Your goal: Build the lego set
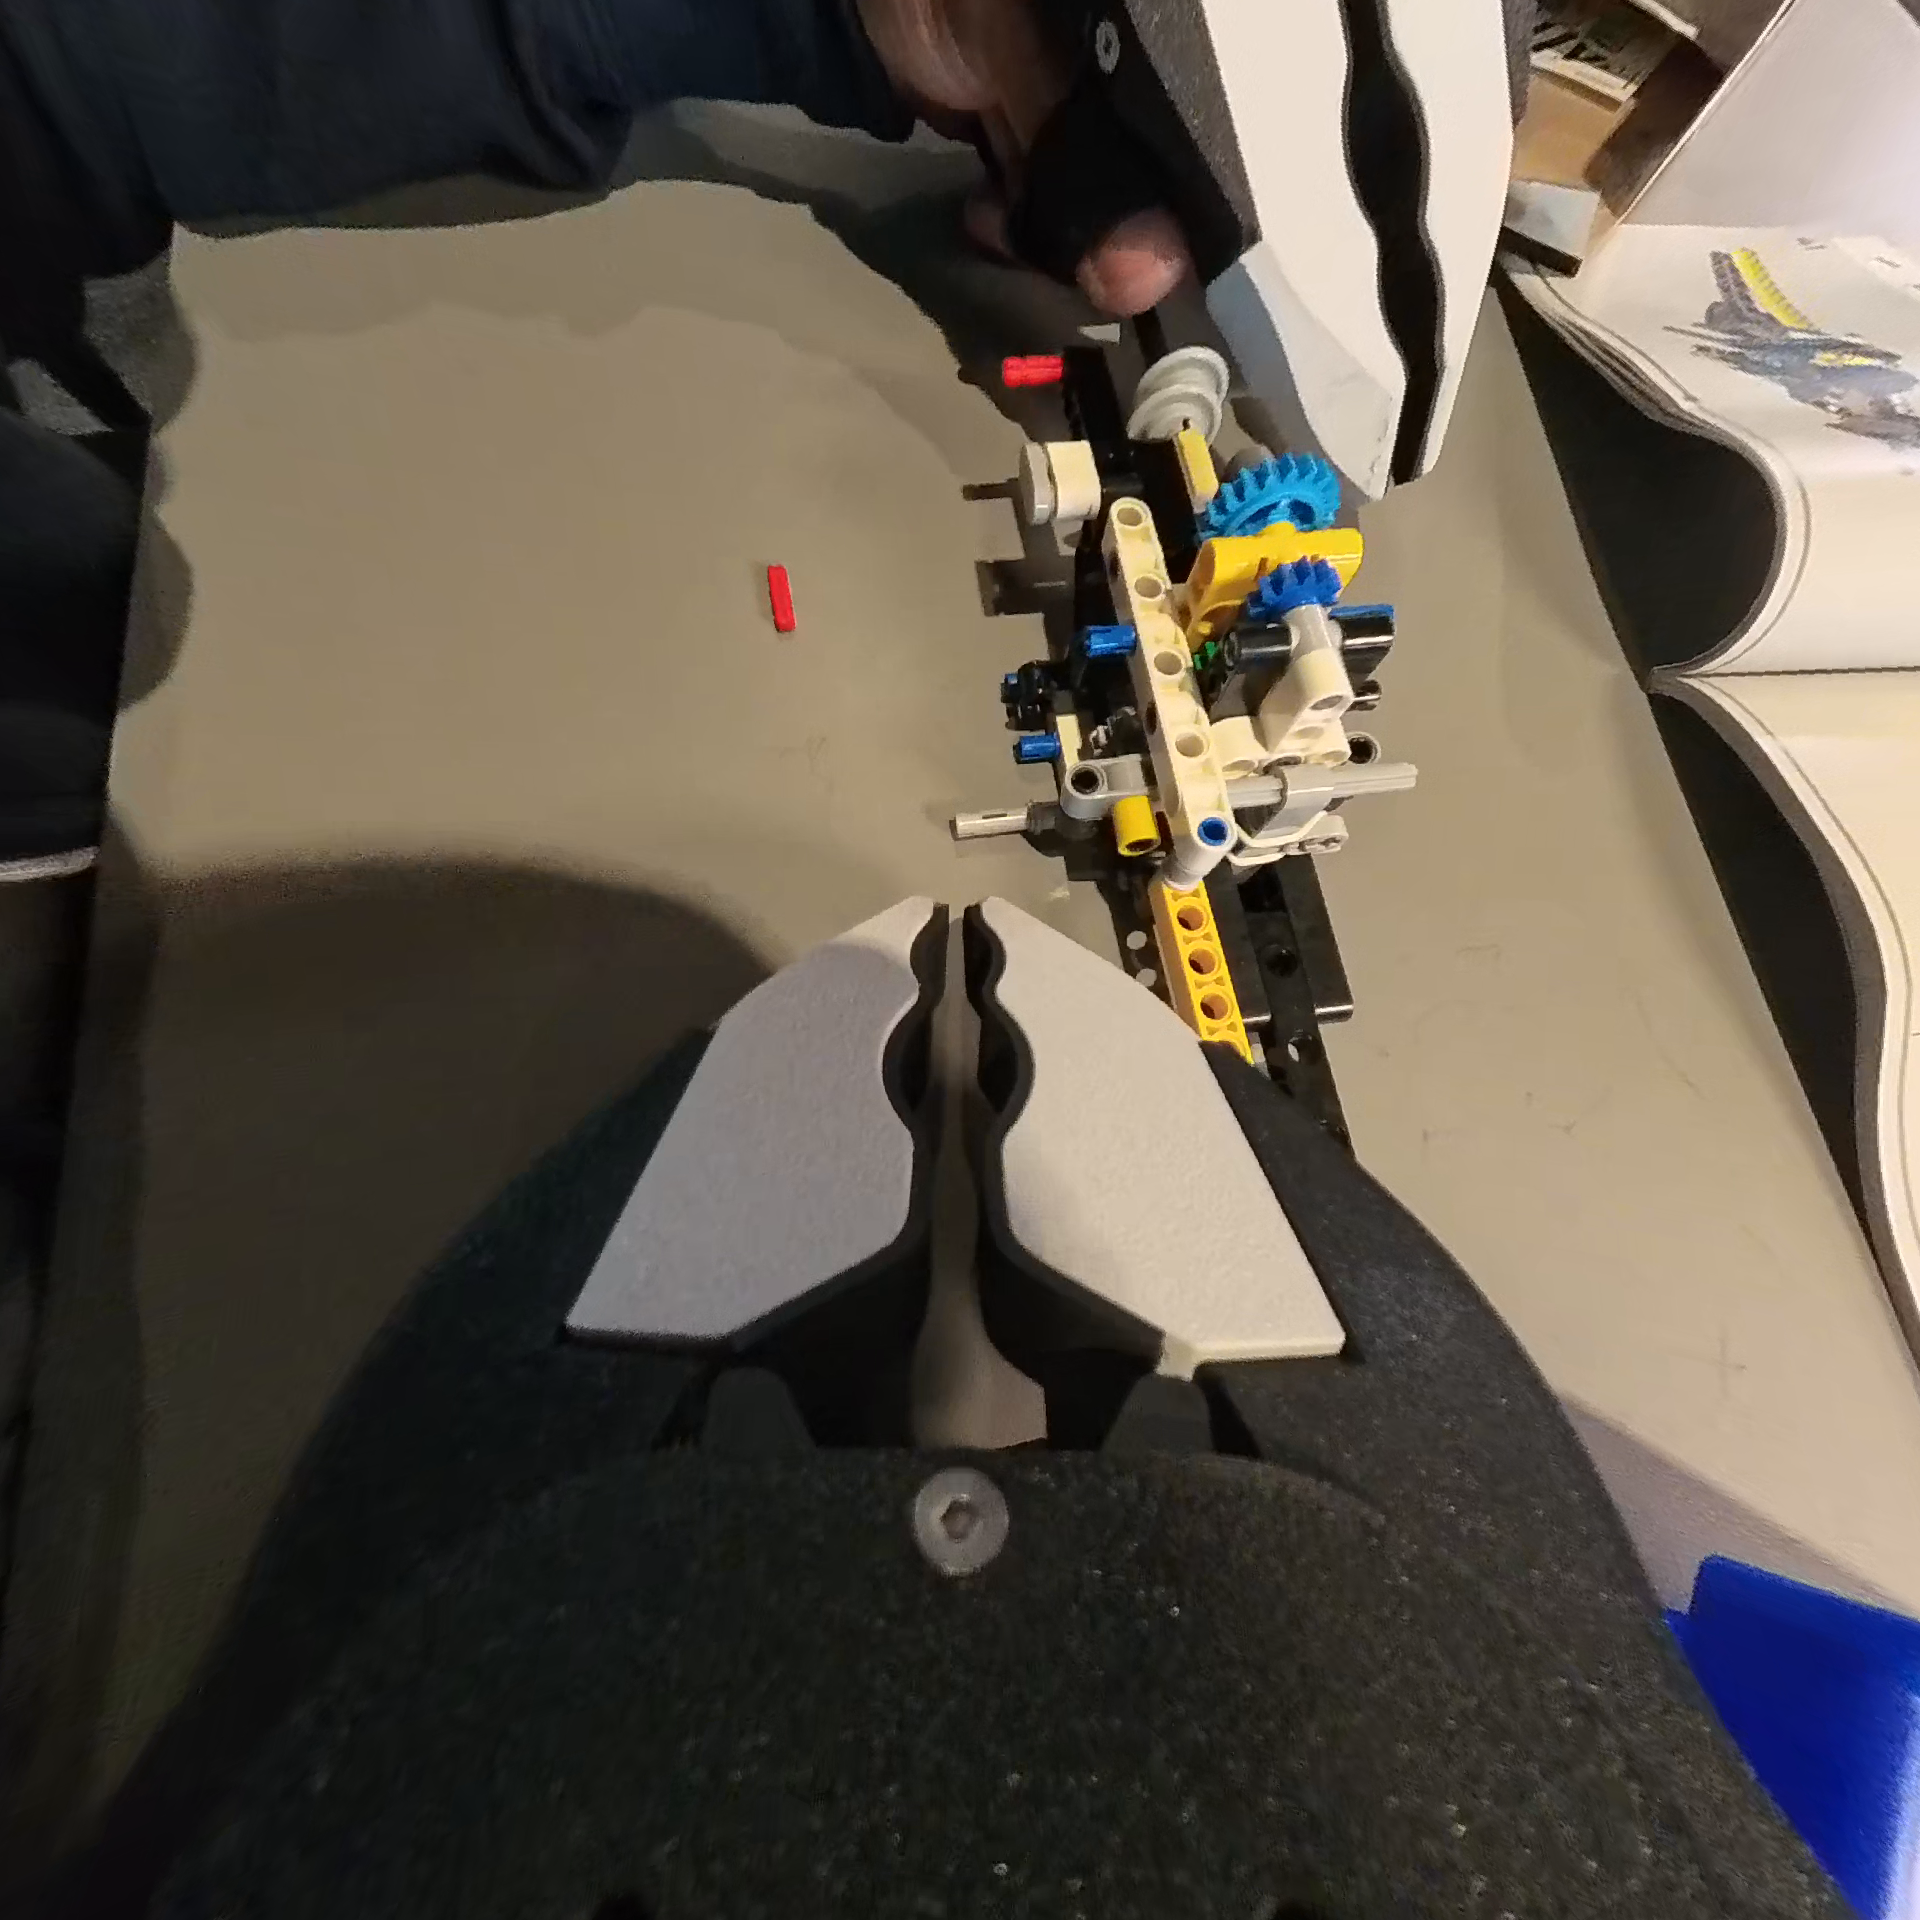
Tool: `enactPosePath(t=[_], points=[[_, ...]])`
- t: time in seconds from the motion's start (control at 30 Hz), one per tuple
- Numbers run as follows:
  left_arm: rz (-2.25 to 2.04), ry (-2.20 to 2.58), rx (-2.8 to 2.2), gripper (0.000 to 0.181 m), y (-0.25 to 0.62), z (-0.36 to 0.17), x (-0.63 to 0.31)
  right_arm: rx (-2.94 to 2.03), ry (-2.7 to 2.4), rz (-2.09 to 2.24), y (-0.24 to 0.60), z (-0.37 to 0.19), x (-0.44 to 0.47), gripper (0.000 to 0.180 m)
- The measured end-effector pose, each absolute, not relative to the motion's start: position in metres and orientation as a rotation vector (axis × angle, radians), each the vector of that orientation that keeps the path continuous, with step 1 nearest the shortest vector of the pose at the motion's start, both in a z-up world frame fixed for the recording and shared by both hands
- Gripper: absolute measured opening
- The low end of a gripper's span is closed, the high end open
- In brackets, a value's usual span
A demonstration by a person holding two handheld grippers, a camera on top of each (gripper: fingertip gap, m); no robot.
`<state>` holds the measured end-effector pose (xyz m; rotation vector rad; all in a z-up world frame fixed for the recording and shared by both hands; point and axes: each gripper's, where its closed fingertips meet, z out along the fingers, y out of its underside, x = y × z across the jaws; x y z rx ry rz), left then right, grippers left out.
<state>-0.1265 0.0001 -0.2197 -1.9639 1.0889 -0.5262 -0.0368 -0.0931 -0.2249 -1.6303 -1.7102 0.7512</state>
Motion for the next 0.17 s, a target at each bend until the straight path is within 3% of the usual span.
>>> enactPosePath(t=[0.17], points=[[-0.513,1.097,-1.962,0.007,-0.0001,-0.2204,-0.1264,-1.623,-1.717,0.739,-0.0936,-0.2254,-0.0368,0.003]])
